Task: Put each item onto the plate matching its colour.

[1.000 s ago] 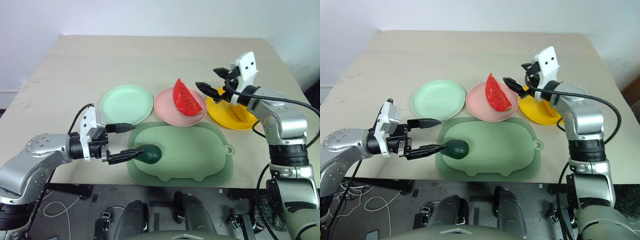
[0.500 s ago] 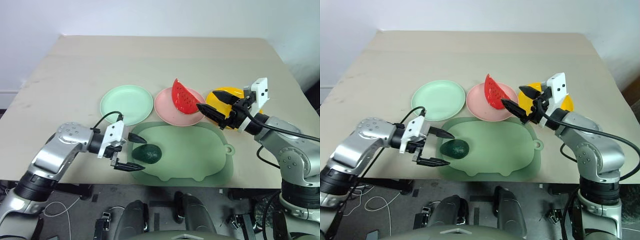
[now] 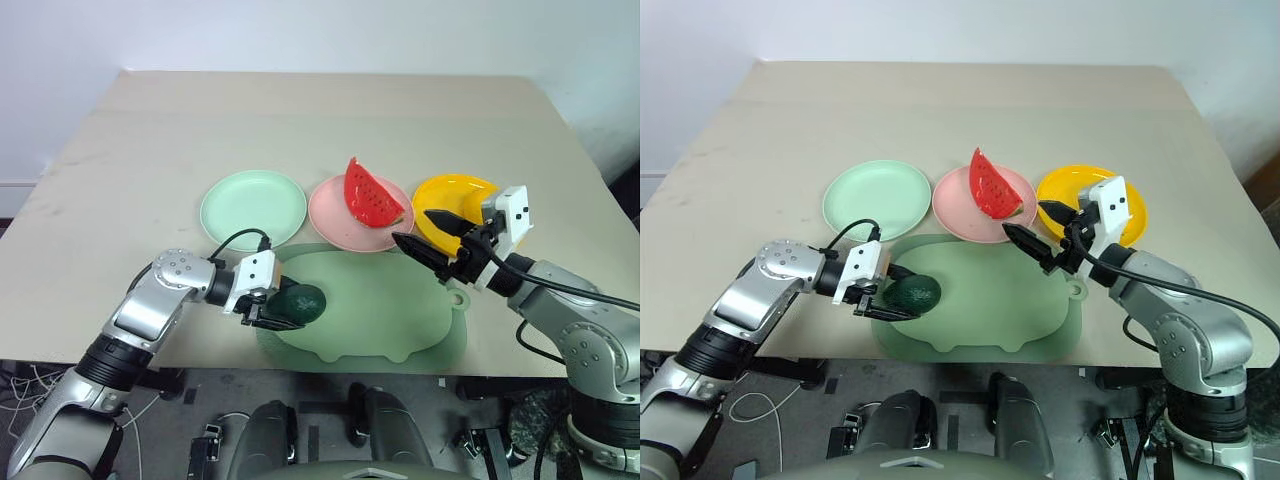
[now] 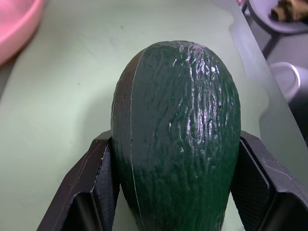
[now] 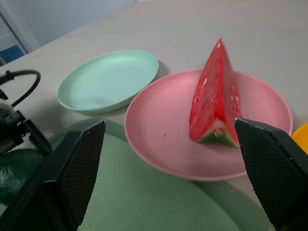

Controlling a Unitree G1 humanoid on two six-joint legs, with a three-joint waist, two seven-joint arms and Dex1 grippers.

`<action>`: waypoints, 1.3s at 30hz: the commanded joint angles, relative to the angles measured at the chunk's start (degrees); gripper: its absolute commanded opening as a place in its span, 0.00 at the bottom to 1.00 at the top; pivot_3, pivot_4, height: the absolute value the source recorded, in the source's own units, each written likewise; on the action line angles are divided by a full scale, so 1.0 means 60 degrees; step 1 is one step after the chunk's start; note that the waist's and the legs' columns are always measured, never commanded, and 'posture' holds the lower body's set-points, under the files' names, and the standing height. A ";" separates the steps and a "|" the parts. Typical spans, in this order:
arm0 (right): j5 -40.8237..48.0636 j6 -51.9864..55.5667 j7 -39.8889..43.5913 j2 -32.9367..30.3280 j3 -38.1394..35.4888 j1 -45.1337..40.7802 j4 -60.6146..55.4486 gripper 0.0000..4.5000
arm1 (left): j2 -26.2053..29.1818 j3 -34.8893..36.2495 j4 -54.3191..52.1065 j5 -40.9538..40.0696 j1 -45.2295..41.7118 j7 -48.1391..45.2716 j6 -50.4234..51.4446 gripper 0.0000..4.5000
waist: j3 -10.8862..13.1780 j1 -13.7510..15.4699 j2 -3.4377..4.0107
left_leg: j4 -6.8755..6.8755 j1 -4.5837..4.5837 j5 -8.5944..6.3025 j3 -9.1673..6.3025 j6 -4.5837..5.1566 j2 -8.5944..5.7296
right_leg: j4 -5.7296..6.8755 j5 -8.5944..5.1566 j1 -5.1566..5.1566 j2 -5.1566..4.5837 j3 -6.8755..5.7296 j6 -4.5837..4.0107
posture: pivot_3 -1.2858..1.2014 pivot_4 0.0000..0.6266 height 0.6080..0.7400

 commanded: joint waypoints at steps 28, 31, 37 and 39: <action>-0.0197 -0.0514 0.0975 -0.0753 0.0685 0.0444 0.0221 1.00 | -0.2841 0.3050 0.0636 0.1079 -0.2048 0.8855 0.4156 0.99 | -0.0001 0.0205 -0.0020 | 0.0015 0.0015 0.0000 -0.0013 0.0000 -0.0021 | 0.0003 0.0006 0.0029 -0.0007 -0.0010 0.0008 | 0.52 0.24 1.00; -0.0478 -0.0735 0.1260 -0.1013 0.0721 0.0537 0.0528 1.00 | -0.2634 0.3280 -0.0078 0.1052 -0.1752 0.8980 0.4499 0.99 | -0.0001 0.0204 -0.0021 | 0.0015 0.0015 0.0000 -0.0014 0.0001 -0.0019 | 0.0003 0.0006 0.0029 -0.0007 -0.0010 0.0008 | 0.52 0.24 1.00; -0.1090 -0.1310 0.1773 -0.1327 0.0629 0.0731 0.1252 1.00 | -0.1933 0.4620 -0.2083 0.0648 -0.0340 0.8912 0.4267 0.99 | -0.0001 0.0162 -0.0020 | 0.0013 0.0021 0.0001 -0.0009 -0.0001 -0.0003 | 0.0010 0.0006 0.0026 -0.0003 -0.0005 0.0007 | 0.52 0.24 1.00; -0.1273 -0.1654 0.2022 -0.1446 0.0481 0.0866 0.1596 1.00 | -0.1760 0.5038 -0.2853 0.0275 0.0487 0.8449 0.3706 0.99 | -0.0001 0.0186 -0.0019 | 0.0014 0.0020 0.0001 -0.0007 -0.0001 -0.0003 | 0.0007 0.0005 0.0026 -0.0003 -0.0006 0.0006 | 0.52 0.24 1.00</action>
